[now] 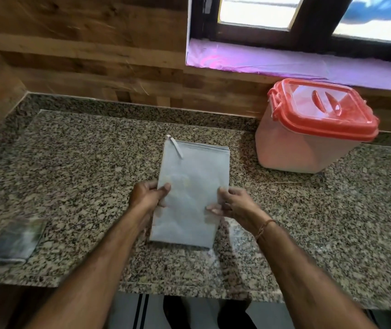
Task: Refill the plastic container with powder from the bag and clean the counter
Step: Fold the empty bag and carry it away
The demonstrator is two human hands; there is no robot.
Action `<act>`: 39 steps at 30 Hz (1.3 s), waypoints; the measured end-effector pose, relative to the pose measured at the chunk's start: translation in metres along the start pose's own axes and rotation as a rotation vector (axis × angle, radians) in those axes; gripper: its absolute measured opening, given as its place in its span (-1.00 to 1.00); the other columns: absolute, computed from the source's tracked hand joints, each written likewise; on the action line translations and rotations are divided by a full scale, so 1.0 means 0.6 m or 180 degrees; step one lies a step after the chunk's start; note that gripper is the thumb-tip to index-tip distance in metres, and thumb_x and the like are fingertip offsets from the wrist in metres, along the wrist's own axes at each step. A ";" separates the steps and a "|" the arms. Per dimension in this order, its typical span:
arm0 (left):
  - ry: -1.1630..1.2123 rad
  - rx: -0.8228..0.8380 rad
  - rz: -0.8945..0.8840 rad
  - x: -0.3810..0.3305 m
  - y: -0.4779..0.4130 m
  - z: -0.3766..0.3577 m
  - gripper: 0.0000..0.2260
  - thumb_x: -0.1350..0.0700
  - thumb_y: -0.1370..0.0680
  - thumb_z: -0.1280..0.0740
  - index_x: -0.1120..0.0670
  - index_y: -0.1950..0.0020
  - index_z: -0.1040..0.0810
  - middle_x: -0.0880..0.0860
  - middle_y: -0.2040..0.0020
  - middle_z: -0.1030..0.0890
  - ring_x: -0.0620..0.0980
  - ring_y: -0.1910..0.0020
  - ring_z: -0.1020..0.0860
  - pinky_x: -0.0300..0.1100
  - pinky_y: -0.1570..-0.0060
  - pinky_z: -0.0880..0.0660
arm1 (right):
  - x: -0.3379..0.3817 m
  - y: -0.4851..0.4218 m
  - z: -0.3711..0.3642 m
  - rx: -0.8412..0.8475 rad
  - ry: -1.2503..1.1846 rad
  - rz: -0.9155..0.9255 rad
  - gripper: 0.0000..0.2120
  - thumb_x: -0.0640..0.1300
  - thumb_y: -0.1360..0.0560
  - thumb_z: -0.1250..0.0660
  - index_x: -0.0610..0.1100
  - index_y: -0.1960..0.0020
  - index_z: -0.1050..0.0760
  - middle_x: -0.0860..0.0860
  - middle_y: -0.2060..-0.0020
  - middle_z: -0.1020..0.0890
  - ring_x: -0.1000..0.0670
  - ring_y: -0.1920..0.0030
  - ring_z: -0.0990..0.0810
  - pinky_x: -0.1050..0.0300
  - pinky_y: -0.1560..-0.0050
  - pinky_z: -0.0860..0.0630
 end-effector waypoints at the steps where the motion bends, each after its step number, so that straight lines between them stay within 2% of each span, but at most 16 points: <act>1: 0.0079 0.0001 -0.0097 -0.021 0.000 0.000 -0.93 0.12 -0.56 -0.47 0.10 0.02 -0.68 0.07 0.19 -0.72 -0.10 0.46 -0.64 -0.30 0.52 -0.47 | 0.019 -0.005 -0.004 -0.0019 0.0075 0.0135 -0.70 -0.18 -0.69 -0.22 -0.42 -0.26 -0.41 -0.33 0.06 -0.65 -0.16 0.23 -0.76 0.08 0.23 -0.73; 3: 0.0168 0.0051 -0.0215 -0.044 -0.003 -0.001 -0.88 0.10 -0.56 -0.46 0.12 -0.03 -0.69 0.12 0.12 -0.75 -0.09 0.39 -0.70 -0.34 0.51 -0.47 | 0.054 -0.016 -0.009 -0.0118 0.0107 0.0461 -0.67 -0.16 -0.68 -0.25 -0.44 -0.25 -0.42 -0.34 0.03 -0.65 -0.11 0.27 -0.76 0.12 0.24 -0.72; 5: 0.0226 0.0031 -0.0295 -0.058 0.001 0.001 -0.82 0.05 -0.55 -0.47 0.14 -0.05 -0.69 0.15 0.11 -0.75 -0.09 0.37 -0.70 -0.36 0.50 -0.47 | 0.074 -0.023 -0.006 -0.0233 0.0098 0.0666 -0.73 -0.12 -0.67 -0.28 -0.36 -0.15 -0.49 -0.29 0.03 -0.65 -0.10 0.28 -0.74 0.14 0.25 -0.72; 9: 0.0198 -0.0015 -0.0093 -0.019 0.018 0.000 -0.71 -0.03 -0.54 -0.48 0.20 -0.06 -0.68 0.11 0.04 -0.73 -0.02 0.27 -0.72 -0.32 0.42 -0.55 | 0.039 -0.022 0.008 -0.0346 0.0350 0.0606 -0.63 0.01 -0.61 -0.35 -0.32 -0.13 -0.59 -0.25 -0.08 -0.69 -0.21 0.04 -0.74 0.03 0.10 -0.73; 11: -0.0012 -0.0102 0.0086 0.030 0.031 0.001 -0.70 -0.08 -0.54 -0.47 0.17 0.05 -0.70 0.11 0.12 -0.74 0.01 0.28 -0.69 -0.23 0.40 -0.58 | -0.013 -0.022 0.021 -0.0422 0.0600 0.0396 -0.60 0.06 -0.60 -0.36 -0.31 -0.09 -0.62 -0.22 -0.09 -0.69 -0.22 -0.07 -0.72 -0.09 -0.04 -0.71; 13: -0.0272 -0.0185 0.0260 0.083 0.044 0.002 -0.65 -0.16 -0.51 -0.47 0.14 0.20 -0.69 0.08 0.29 -0.72 0.05 0.32 -0.68 -0.10 0.34 -0.63 | -0.073 -0.018 0.040 -0.0577 0.0771 0.0103 -0.62 0.06 -0.60 -0.37 -0.31 -0.01 -0.62 -0.22 -0.06 -0.69 -0.21 -0.07 -0.71 -0.12 -0.09 -0.69; 15: -0.0424 -0.0266 0.0451 0.129 0.059 0.002 -0.58 -0.20 -0.48 -0.49 0.12 0.36 -0.60 -0.05 0.47 -0.60 0.02 0.41 -0.60 -0.16 0.40 -0.52 | -0.125 -0.014 0.059 -0.0724 0.1053 -0.0114 -0.58 0.07 -0.57 -0.42 -0.34 0.02 -0.61 -0.28 -0.02 -0.71 -0.21 0.01 -0.72 -0.13 -0.07 -0.68; 16: -0.0508 -0.0370 0.0514 0.143 0.067 0.005 -0.54 -0.20 -0.46 -0.50 0.08 0.44 -0.51 -0.11 0.56 -0.49 -0.02 0.47 -0.50 -0.23 0.45 -0.37 | -0.142 -0.012 0.066 -0.0787 0.1193 -0.0159 -0.56 0.08 -0.53 -0.45 -0.35 0.01 -0.61 -0.30 -0.01 -0.72 -0.21 0.06 -0.72 -0.13 -0.03 -0.67; 18: -0.0650 -0.0591 0.0555 0.153 0.080 0.011 -0.49 -0.20 -0.44 -0.53 0.01 0.49 -0.34 -0.15 0.62 -0.30 -0.06 0.50 -0.31 -0.20 0.41 -0.11 | -0.157 -0.008 0.076 -0.0935 0.1436 -0.0159 -0.54 0.13 -0.42 -0.52 -0.28 0.00 -0.63 -0.25 0.04 -0.73 -0.22 0.08 -0.73 -0.21 0.00 -0.70; 21: -0.0703 -0.0559 0.0652 0.172 0.077 0.007 -0.51 -0.22 -0.36 -0.57 0.01 0.44 -0.36 -0.09 0.53 -0.37 -0.04 0.45 -0.35 -0.17 0.35 -0.20 | -0.149 -0.009 0.081 -0.1169 0.1823 -0.0064 -0.59 0.07 -0.35 -0.55 -0.16 -0.02 -0.52 -0.12 0.02 -0.69 -0.18 0.00 -0.68 -0.25 -0.07 -0.66; 24: -0.0798 -0.0473 0.0735 0.189 0.067 0.007 -0.48 -0.33 -0.19 -0.58 0.07 0.19 -0.59 -0.03 0.29 -0.66 0.01 0.30 -0.63 -0.13 0.30 -0.54 | -0.133 -0.005 0.068 -0.1180 0.2102 0.0068 -0.66 -0.12 -0.46 -0.52 -0.10 -0.15 -0.47 -0.03 -0.09 -0.60 -0.09 -0.08 -0.62 -0.09 -0.14 -0.64; 27: -0.0856 -0.0459 0.0780 0.181 0.074 -0.003 -0.49 -0.14 -0.34 -0.62 0.10 -0.08 -0.50 0.01 0.07 -0.64 0.00 0.17 -0.64 -0.14 0.29 -0.56 | -0.132 -0.009 0.064 -0.1062 0.2165 0.0120 -0.77 -0.22 -0.51 -0.45 -0.09 -0.12 -0.49 -0.02 -0.08 -0.62 -0.06 -0.07 -0.64 -0.02 -0.09 -0.67; 30: -0.0685 -0.0443 0.0804 0.173 0.077 -0.020 -0.59 0.01 -0.41 -0.61 0.06 -0.07 -0.46 0.02 0.06 -0.60 0.03 0.12 -0.64 -0.06 0.16 -0.64 | -0.130 -0.014 0.070 -0.1061 0.1913 0.0113 -0.87 -0.08 -0.53 -0.43 -0.09 -0.04 -0.55 -0.04 -0.02 -0.68 -0.10 -0.03 -0.69 -0.17 -0.11 -0.67; 33: -0.0655 -0.0335 0.0751 0.169 0.076 -0.032 -0.72 0.02 -0.42 -0.60 0.03 0.09 -0.53 0.00 0.10 -0.65 0.04 0.11 -0.65 -0.01 0.04 -0.66 | -0.134 -0.017 0.070 -0.1030 0.1668 -0.0057 -0.76 0.06 -0.59 -0.36 -0.12 0.01 -0.57 -0.09 0.04 -0.69 -0.16 0.01 -0.71 -0.22 -0.08 -0.68; 36: -0.0504 -0.0244 0.0794 0.181 0.077 -0.033 -0.71 0.05 -0.44 -0.58 0.10 -0.03 -0.57 0.06 0.03 -0.68 0.04 0.11 -0.67 -0.07 0.15 -0.64 | -0.140 -0.017 0.078 -0.1030 0.1753 -0.0090 -0.84 0.02 -0.57 -0.40 -0.06 0.10 -0.57 -0.05 0.07 -0.69 -0.14 0.02 -0.71 -0.21 -0.08 -0.68; 39: -0.0232 -0.0269 0.0901 0.198 0.093 -0.030 -0.72 0.10 -0.46 -0.57 0.09 -0.09 -0.58 0.10 -0.01 -0.70 0.09 0.08 -0.70 0.05 0.03 -0.68 | -0.142 -0.015 0.076 -0.0894 0.1927 -0.0013 -0.89 0.00 -0.53 -0.45 -0.01 0.11 -0.59 -0.03 0.07 -0.71 -0.11 0.03 -0.71 -0.20 -0.06 -0.69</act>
Point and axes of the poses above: each hand's wrist, its own y-axis away from the middle knuckle, its own z-axis out of the back of the hand, x = y × z, the point moved 9 cm from there along -y, towards the middle knuckle
